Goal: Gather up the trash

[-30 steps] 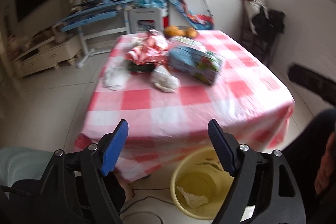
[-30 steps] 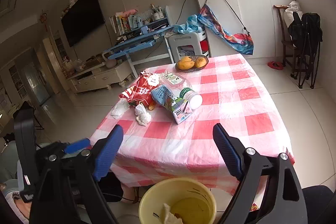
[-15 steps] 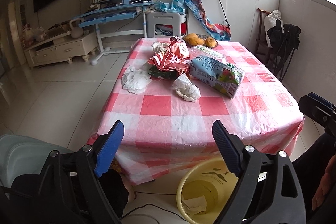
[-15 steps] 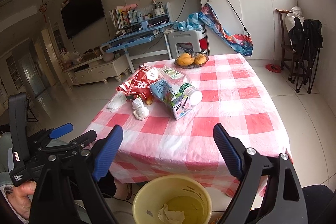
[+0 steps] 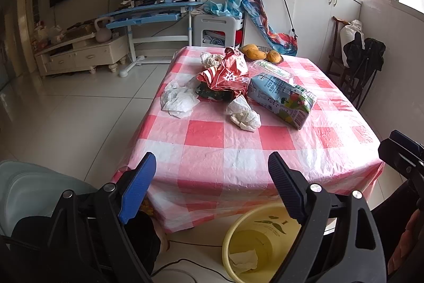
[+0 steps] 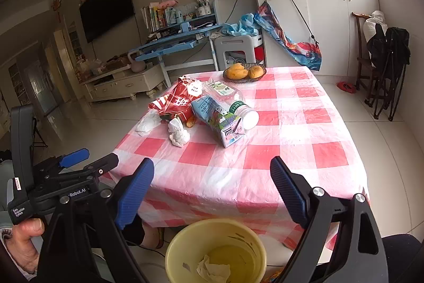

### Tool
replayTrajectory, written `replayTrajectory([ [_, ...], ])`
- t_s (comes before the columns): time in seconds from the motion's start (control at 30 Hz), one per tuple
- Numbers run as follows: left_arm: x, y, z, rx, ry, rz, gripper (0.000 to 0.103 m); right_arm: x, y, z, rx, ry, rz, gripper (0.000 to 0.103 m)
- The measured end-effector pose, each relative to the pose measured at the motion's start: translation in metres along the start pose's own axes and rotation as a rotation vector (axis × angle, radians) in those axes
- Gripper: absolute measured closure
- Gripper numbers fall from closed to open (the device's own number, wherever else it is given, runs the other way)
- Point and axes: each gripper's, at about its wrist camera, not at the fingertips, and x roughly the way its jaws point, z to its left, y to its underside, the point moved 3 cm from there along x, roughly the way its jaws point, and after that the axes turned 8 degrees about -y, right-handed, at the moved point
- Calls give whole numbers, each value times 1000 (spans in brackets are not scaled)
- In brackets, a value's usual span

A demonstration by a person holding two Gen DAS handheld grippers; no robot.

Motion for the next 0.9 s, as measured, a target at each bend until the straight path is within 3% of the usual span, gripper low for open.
replayTrajectory([
  [0.9,2,-2,8,-43,-22,4,20,2,1,4,-7,1,3,18],
])
